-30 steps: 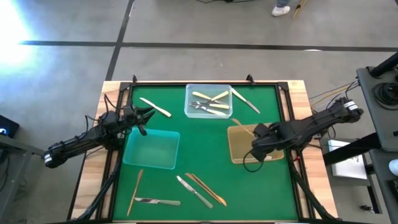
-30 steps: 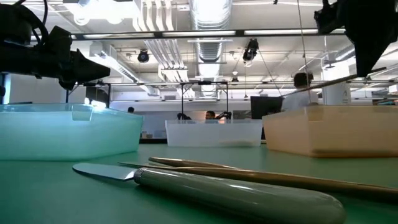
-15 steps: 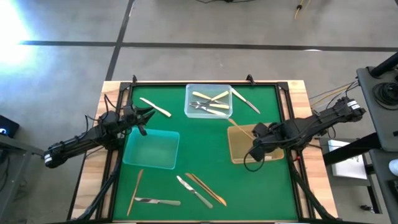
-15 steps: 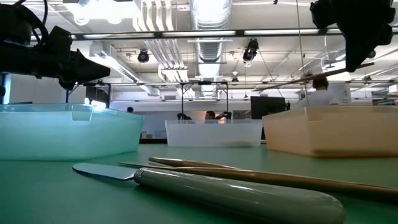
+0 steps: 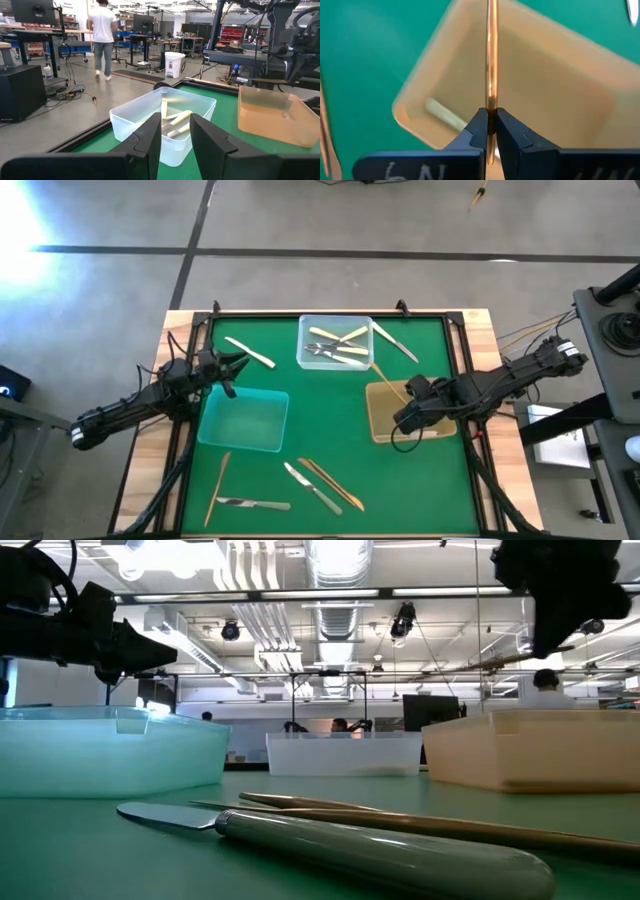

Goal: Sort silverware by color (type)
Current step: Put the gold knife into the blue bin

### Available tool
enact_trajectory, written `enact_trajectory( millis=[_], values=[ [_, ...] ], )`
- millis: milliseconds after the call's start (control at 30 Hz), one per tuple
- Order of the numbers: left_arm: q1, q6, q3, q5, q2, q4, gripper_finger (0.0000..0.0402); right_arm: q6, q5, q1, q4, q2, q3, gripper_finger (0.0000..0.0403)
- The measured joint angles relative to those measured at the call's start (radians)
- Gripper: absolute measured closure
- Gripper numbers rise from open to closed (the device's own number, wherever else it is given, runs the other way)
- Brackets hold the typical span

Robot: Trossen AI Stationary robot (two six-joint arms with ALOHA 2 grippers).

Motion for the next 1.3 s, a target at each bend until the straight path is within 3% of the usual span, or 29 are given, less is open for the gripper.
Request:
enact_trajectory(
  millis=[100,233,433,633,800,900,1000,1200,1300],
  values=[
    [0.000,0.000,0.000,0.000,0.000,0.000,0.0315,-0.073,0.072,-0.032,0.086,0.000,-0.009,0.0390],
    [0.000,0.000,0.000,0.000,0.000,0.000,0.0315,-0.216,0.091,-0.101,0.222,0.000,-0.024,0.0390],
    [0.000,0.000,0.000,0.000,0.000,0.000,0.0315,-0.458,0.048,-0.186,0.385,0.000,-0.028,0.0390],
    [0.000,0.013,0.000,0.000,0.000,0.000,0.0315,-0.626,-0.008,-0.228,0.434,0.000,-0.028,0.0390],
    [0.000,0.402,0.000,-0.008,0.000,0.002,0.0315,-0.667,-0.039,-0.230,0.435,0.000,-0.028,0.0390],
    [0.000,0.485,0.000,-0.008,0.000,0.005,0.0315,-0.668,-0.043,-0.229,0.435,0.000,-0.028,0.0390],
    [0.000,0.337,0.000,0.016,0.000,0.015,0.0315,-0.673,-0.043,-0.229,0.436,0.000,-0.028,0.0390],
    [0.000,-0.187,0.000,-0.005,0.005,0.039,0.0315,-0.667,-0.043,-0.229,0.447,0.000,-0.028,0.0390],
    [-0.001,-0.282,0.000,-0.014,0.006,0.037,0.0315,-0.667,-0.036,-0.229,0.462,0.000,-0.028,0.0390]
  ],
)
